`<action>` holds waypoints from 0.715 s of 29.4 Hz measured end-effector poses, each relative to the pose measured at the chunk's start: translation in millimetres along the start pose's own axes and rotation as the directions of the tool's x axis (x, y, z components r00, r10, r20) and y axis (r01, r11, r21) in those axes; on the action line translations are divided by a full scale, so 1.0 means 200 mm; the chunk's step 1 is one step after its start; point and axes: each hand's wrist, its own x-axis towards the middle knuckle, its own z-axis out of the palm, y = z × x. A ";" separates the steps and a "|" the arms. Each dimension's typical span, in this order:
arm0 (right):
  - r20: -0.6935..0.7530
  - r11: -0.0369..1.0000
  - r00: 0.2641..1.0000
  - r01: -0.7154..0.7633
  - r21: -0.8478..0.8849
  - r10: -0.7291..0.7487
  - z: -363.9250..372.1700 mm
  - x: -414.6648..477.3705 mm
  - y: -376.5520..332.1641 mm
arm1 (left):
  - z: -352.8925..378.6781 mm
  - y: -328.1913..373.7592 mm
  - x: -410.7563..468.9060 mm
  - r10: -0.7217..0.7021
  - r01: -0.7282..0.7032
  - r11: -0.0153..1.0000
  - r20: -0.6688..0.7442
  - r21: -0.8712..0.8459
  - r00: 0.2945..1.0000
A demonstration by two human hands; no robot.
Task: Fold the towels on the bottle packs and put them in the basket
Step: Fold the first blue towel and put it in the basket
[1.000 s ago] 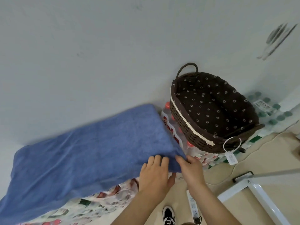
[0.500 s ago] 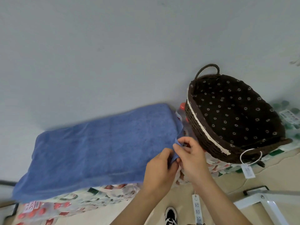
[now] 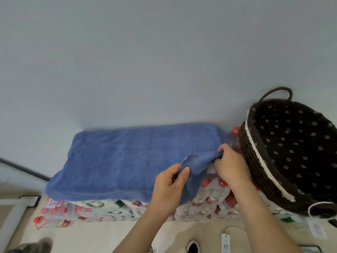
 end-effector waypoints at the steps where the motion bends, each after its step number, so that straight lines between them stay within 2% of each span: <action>1: -0.052 1.000 0.999 -0.007 -0.007 0.007 0.00 0.02 -0.02 | -0.02 0.01 -0.01 -0.003 0.004 1.000 -0.036 0.019 0.999; 3: -0.168 1.000 0.986 0.002 0.025 0.002 -0.03 0.04 -0.08 | -0.09 0.00 -0.02 -0.042 0.038 0.998 -0.087 -0.043 0.995; 6: -0.288 0.979 0.955 0.121 0.163 -0.070 -0.08 0.07 -0.24 | -0.19 -0.01 -0.03 -0.113 0.095 0.979 -0.090 -0.181 0.989; 10: -0.346 0.893 0.886 0.395 0.214 -0.309 -0.08 0.12 -0.63 | -0.38 -0.01 -0.05 -0.288 0.208 0.859 -0.104 -0.467 0.952; 13: -0.326 0.810 0.808 0.561 0.172 -0.491 0.05 0.11 -1.00 | -0.57 -0.04 -0.09 -0.299 0.172 0.855 -0.194 -0.490 0.934; 15: -0.206 0.765 0.774 0.629 0.141 -0.599 0.19 0.09 -1.20 | -0.71 -0.08 -0.11 -0.326 0.147 0.870 -0.326 -0.470 0.887; 17: 0.060 0.746 0.744 0.661 0.086 -0.666 0.35 0.03 -1.33 | -0.83 -0.18 -0.13 -0.405 0.140 0.835 -0.422 -0.532 0.811; 19: 0.275 0.698 0.664 0.715 0.038 -0.695 0.50 -0.07 -1.39 | -0.94 -0.29 -0.14 -0.530 0.159 0.752 -0.444 -0.640 0.723; 21: 0.444 0.678 0.571 0.726 0.119 -0.690 0.60 -0.22 -1.42 | -1.02 -0.39 -0.15 -0.602 0.214 0.714 -0.429 -0.666 0.674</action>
